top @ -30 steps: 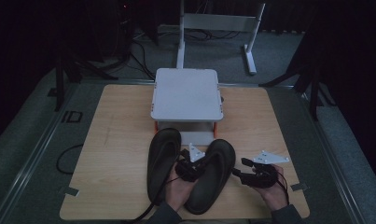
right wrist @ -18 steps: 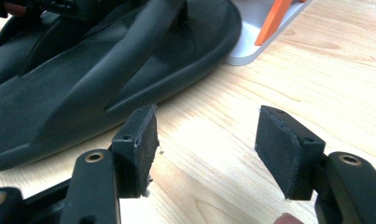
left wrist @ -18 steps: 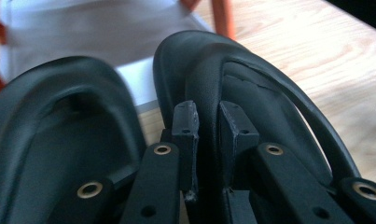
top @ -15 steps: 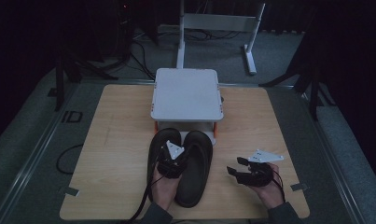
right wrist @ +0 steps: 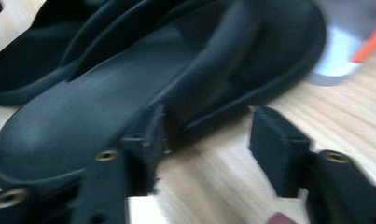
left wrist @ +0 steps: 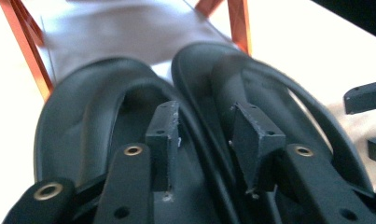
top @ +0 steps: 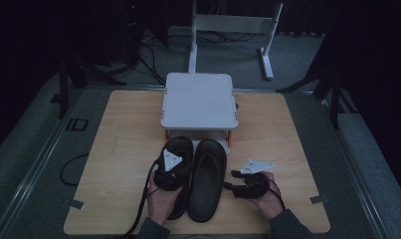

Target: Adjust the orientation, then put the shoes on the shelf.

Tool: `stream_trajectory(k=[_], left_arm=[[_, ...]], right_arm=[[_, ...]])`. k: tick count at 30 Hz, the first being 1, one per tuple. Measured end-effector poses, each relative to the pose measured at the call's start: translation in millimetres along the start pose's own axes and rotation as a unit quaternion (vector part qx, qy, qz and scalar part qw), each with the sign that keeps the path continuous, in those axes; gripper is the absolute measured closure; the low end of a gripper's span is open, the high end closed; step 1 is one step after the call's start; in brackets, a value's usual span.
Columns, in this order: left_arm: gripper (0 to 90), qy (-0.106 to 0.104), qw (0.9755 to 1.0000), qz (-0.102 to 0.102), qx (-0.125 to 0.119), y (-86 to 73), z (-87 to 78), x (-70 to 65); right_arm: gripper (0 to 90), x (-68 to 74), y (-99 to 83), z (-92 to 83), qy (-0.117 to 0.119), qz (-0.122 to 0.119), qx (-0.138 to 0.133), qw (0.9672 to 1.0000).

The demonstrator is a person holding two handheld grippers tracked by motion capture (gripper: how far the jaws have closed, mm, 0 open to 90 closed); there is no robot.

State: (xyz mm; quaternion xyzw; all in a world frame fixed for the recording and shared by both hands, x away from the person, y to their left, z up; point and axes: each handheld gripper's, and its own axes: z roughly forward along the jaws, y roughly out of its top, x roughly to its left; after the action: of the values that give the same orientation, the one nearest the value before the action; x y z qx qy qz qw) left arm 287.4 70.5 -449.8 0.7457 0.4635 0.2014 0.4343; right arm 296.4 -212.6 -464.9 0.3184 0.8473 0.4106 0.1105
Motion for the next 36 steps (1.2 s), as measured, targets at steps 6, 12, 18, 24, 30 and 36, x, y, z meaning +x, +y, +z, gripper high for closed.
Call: stream_trajectory(k=[6, 12, 18, 24, 30, 36], left_arm=[[72.7, -0.021, 0.9996, -0.006, 0.016, -7.0, 5.7, 6.4], [78.2, -0.031, 0.9993, -0.01, 0.021, -7.5, 8.6, 7.7], [71.2, -0.026, 0.9995, 0.001, 0.018, -9.4, 3.0, 5.7], [56.2, -0.009, 0.9997, 0.022, -0.004, -13.2, -6.4, -2.4], [44.1, -0.004, 0.9996, 0.027, 0.006, -20.5, -5.9, -13.3], [38.6, 0.0, 0.9991, 0.034, 0.025, -26.7, 4.6, -26.6]], right_arm=[[56.5, 2.7, 2.9, 10.7, 0.023, -0.011, 0.009, 0.9996], [61.5, 3.3, 5.8, 14.1, 0.039, -0.013, 0.008, 0.9991], [62.8, 3.2, 5.5, 13.9, 0.043, -0.012, 0.009, 0.999], [61.4, 2.7, 4.7, 13.7, 0.043, -0.008, 0.008, 0.999], [58.9, 1.2, 3.8, 14.1, 0.043, -0.002, 0.006, 0.9991], [60.0, 3.0, 3.7, 13.8, 0.046, -0.004, 0.004, 0.9989]])
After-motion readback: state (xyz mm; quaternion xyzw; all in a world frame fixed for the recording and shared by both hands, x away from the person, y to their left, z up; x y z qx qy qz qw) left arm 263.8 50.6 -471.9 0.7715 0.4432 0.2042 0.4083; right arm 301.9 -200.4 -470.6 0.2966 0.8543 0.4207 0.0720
